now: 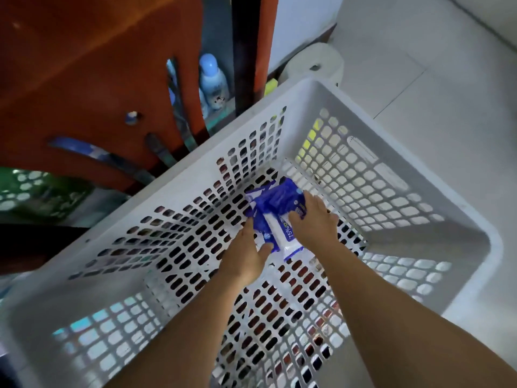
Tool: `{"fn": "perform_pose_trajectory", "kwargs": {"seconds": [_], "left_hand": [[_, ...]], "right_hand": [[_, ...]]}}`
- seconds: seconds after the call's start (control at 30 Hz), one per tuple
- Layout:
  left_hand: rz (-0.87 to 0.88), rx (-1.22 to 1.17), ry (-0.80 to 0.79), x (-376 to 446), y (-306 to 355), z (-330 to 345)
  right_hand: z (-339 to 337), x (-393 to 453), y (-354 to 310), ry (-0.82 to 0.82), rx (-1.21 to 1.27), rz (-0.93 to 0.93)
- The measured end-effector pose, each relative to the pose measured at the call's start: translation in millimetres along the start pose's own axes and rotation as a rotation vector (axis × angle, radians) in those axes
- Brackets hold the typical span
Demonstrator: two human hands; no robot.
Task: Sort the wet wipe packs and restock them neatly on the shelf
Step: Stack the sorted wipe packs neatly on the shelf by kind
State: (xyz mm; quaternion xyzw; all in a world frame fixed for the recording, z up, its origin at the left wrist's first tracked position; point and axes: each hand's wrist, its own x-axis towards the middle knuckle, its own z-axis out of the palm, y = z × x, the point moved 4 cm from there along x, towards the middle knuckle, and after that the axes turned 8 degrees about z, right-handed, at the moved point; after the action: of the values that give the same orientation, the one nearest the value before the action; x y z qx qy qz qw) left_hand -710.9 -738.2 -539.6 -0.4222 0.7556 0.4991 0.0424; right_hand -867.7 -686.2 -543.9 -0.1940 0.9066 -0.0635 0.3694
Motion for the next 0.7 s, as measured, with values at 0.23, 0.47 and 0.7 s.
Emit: {"fn": "perform_pose_trajectory", "kwargs": {"seconds": [0.23,0.47,0.7], "left_hand": [[-0.089,-0.175,0.356,5,-9,-15],[-0.084,-0.205,0.313,-1,-5,-14],[-0.281,-0.112,0.301,-8,-33,-12]], "right_hand": [[9,-16,-5,-0.206,0.223,0.014],[30,-35,-15,-0.048,0.235,0.047],[33,-52,-15,0.135,0.122,-0.066]]}}
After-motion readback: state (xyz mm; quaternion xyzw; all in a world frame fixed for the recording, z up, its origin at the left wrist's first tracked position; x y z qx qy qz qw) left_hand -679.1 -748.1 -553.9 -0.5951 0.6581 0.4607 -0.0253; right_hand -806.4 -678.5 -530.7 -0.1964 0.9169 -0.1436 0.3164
